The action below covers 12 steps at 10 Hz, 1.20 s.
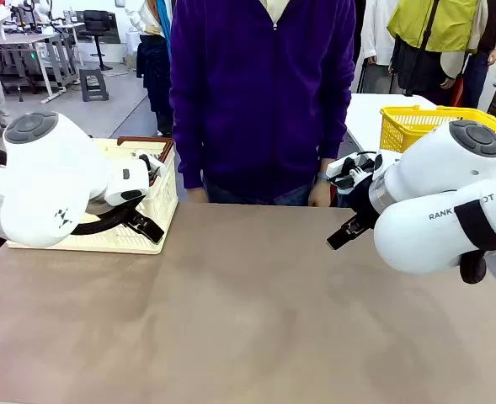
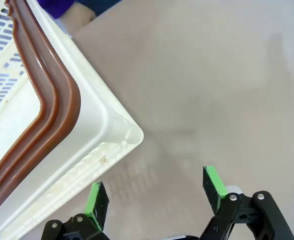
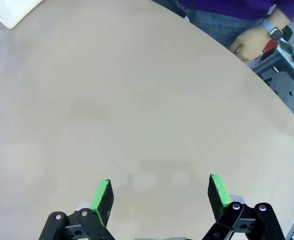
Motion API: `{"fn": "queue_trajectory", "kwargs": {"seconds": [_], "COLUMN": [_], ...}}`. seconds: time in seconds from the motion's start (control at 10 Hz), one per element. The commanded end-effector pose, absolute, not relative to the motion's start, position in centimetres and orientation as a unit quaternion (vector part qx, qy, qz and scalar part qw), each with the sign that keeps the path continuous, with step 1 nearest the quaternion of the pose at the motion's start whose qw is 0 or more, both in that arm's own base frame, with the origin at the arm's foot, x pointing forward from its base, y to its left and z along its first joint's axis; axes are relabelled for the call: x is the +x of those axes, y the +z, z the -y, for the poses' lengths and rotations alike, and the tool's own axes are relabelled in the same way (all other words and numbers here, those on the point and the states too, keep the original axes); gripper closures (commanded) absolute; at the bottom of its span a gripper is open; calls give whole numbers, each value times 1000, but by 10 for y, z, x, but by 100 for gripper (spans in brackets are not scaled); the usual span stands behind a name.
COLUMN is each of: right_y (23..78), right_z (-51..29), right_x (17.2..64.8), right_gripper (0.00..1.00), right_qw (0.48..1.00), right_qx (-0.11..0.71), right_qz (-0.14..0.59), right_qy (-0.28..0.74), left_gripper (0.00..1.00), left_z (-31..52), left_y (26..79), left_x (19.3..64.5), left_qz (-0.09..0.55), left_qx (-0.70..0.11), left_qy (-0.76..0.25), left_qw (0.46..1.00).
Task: Place the drinks into the Shopping basket.
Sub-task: Pick up one drink and place it into the Shopping basket.
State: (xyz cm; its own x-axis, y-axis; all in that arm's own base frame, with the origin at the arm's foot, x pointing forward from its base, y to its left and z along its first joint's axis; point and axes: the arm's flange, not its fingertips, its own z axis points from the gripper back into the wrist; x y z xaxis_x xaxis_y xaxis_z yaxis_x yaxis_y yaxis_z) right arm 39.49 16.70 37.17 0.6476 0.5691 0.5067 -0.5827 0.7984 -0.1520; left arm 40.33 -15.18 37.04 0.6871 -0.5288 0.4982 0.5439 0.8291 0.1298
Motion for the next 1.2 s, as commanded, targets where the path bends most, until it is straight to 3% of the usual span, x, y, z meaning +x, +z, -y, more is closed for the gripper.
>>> {"fn": "queue_trajectory", "kwargs": {"seconds": [0.0, 1.1], "right_y": [372, 372], "right_z": [-167, -167], "right_x": [395, 395], "right_gripper": [0, 0], "right_qw": [908, 908], "right_qx": [12, 12], "right_qz": [275, 275], "right_qy": [317, 317], "left_gripper": [0, 0], "left_z": [152, 152], "left_y": [370, 370], "left_x": [403, 403], "left_qz": [266, 266], "left_qx": [-14, -14], "left_qy": [-292, -292], "left_qw": [918, 918]}}
